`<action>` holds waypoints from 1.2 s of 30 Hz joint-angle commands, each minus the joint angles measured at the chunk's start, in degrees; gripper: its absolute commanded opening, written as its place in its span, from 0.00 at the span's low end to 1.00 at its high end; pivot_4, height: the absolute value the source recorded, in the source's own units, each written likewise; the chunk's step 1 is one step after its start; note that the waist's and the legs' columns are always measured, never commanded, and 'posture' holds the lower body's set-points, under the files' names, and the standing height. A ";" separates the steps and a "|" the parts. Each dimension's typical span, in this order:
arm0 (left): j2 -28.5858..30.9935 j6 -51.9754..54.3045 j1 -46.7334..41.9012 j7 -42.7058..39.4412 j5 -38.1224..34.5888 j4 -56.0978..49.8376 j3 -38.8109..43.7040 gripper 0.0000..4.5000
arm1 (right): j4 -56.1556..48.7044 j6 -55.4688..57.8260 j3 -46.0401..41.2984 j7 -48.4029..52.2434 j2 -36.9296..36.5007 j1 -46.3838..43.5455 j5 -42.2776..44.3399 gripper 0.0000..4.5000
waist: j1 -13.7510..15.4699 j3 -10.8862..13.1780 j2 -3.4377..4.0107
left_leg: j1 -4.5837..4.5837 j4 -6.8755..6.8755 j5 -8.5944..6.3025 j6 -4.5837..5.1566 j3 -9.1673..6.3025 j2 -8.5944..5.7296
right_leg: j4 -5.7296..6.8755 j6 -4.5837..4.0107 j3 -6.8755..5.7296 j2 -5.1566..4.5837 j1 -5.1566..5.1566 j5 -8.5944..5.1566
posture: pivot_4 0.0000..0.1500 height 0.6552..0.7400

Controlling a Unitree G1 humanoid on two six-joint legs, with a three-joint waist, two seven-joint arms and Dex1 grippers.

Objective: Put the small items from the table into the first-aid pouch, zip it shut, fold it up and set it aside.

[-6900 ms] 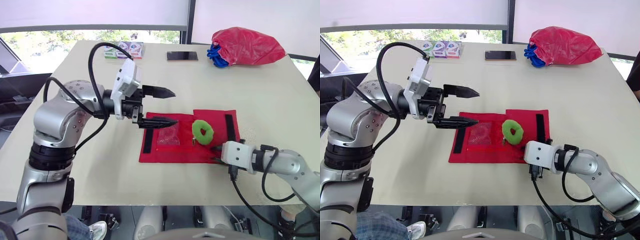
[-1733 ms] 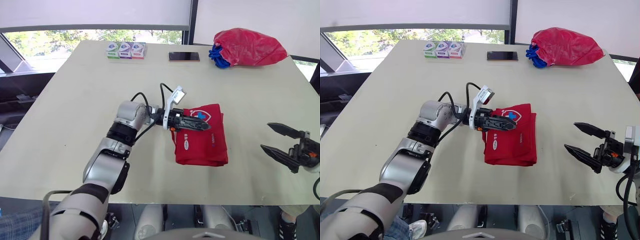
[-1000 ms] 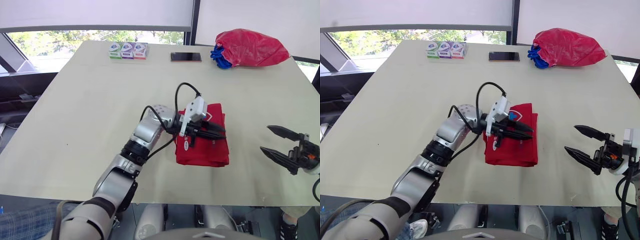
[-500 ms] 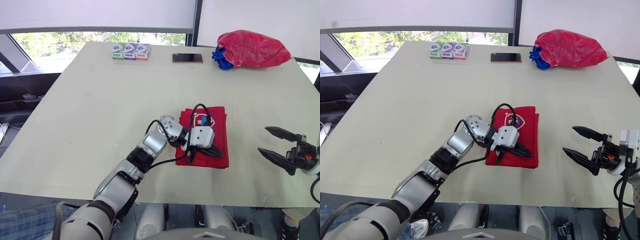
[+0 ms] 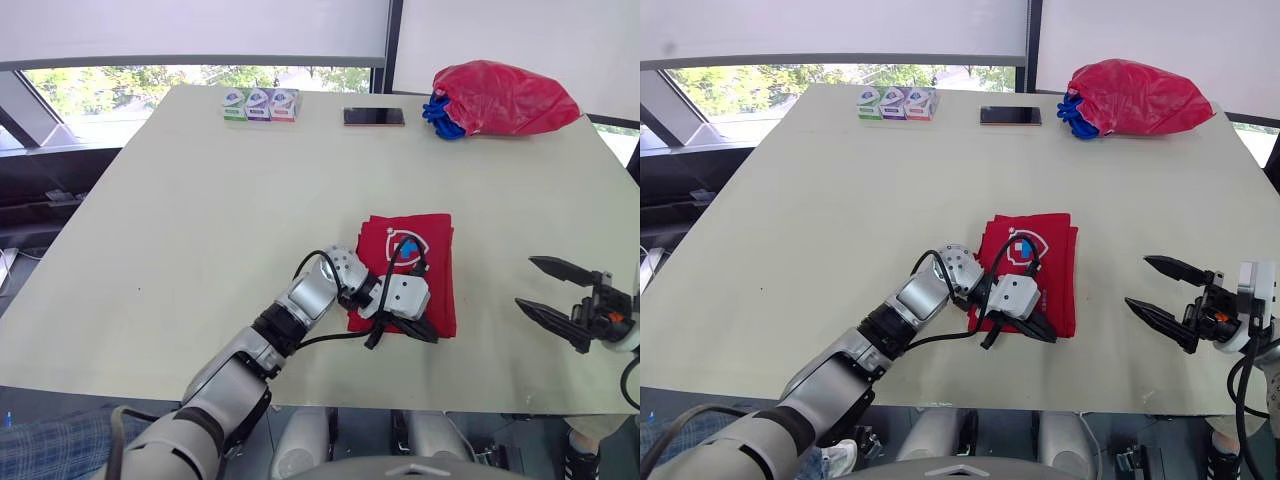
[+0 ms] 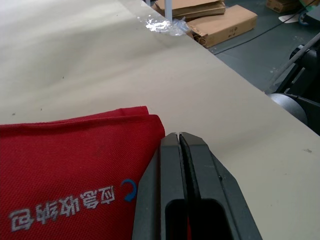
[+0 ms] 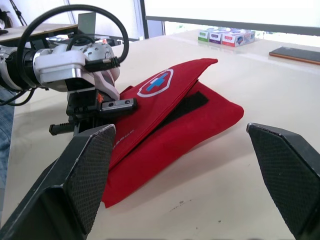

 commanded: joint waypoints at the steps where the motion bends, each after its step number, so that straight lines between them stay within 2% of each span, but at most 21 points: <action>1: -1.17 7.51 -4.33 -0.28 -9.21 -3.72 8.29 0.02 | -0.72 -1.51 -1.33 0.75 -0.80 0.15 0.43 1.00 | -0.01 0.03 -0.02 | -0.01 0.01 0.00 0.00 0.00 0.00 | 0.00 0.00 0.00 0.00 0.00 0.00 | 1.00 1.00; 4: -1.96 12.33 -7.84 1.33 -12.99 -2.64 12.84 0.02 | -0.38 -1.86 -1.06 0.78 -0.64 0.02 0.25 1.00 | -0.01 0.03 -0.02 | -0.05 0.03 0.00 0.00 -0.04 -0.01 | 0.00 0.02 -0.05 0.00 -0.03 0.00 | 1.00 1.00; 7: -3.25 10.77 -13.37 5.19 -11.88 5.24 16.42 0.02 | -0.09 -2.41 -0.61 0.75 -0.28 -0.09 0.05 1.00 | 0.09 0.03 -0.03 | -0.06 0.03 -0.01 0.01 -0.03 -0.06 | -0.02 0.03 -0.06 0.00 -0.02 -0.01 | 1.00 1.00; 13: -4.45 -7.96 -19.56 14.84 4.06 28.07 10.59 0.02 | 1.06 -3.50 -0.32 0.62 -0.22 -1.09 -0.22 1.00 | -0.02 0.07 -0.05 | -0.03 0.03 -0.01 0.02 -0.02 -0.15 | -0.04 0.04 -0.05 0.01 0.00 -0.01 | 1.00 1.00; 19: -8.41 -13.18 -23.31 23.65 9.33 43.78 11.46 0.02 | 0.62 -4.54 -0.54 0.54 0.21 0.09 -0.29 1.00 | 0.27 0.06 -0.12 | -0.05 0.08 -0.04 0.07 -0.11 -0.21 | -0.05 0.06 -0.05 0.00 0.08 -0.02 | 1.00 1.00; 23: -9.44 -13.81 -23.11 25.31 10.69 47.53 12.22 0.02 | 0.73 -5.42 -0.68 0.74 -0.05 1.32 -0.59 1.00 | 0.26 0.01 -0.10 | 0.02 0.10 -0.06 0.10 -0.13 -0.20 | -0.06 0.10 -0.04 0.00 0.19 -0.04 | 1.00 1.00; 30: -11.41 -7.29 -24.95 31.71 9.68 50.11 17.22 0.02 | 1.32 -6.06 -0.36 0.71 -0.32 1.36 -0.71 1.00 | 0.27 -0.03 -0.09 | 0.09 0.17 -0.07 0.12 -0.24 -0.22 | -0.06 0.29 -0.06 0.00 0.34 -0.15 | 1.00 1.00; 36: -9.62 -8.95 -24.75 35.39 10.36 50.18 19.13 0.02 | 2.51 -6.33 0.36 0.71 -0.31 0.09 -1.49 1.00 | 0.16 -0.05 -0.06 | 0.10 0.18 -0.07 0.12 -0.24 -0.22 | -0.05 0.27 -0.06 0.00 0.35 -0.13 | 1.00 1.00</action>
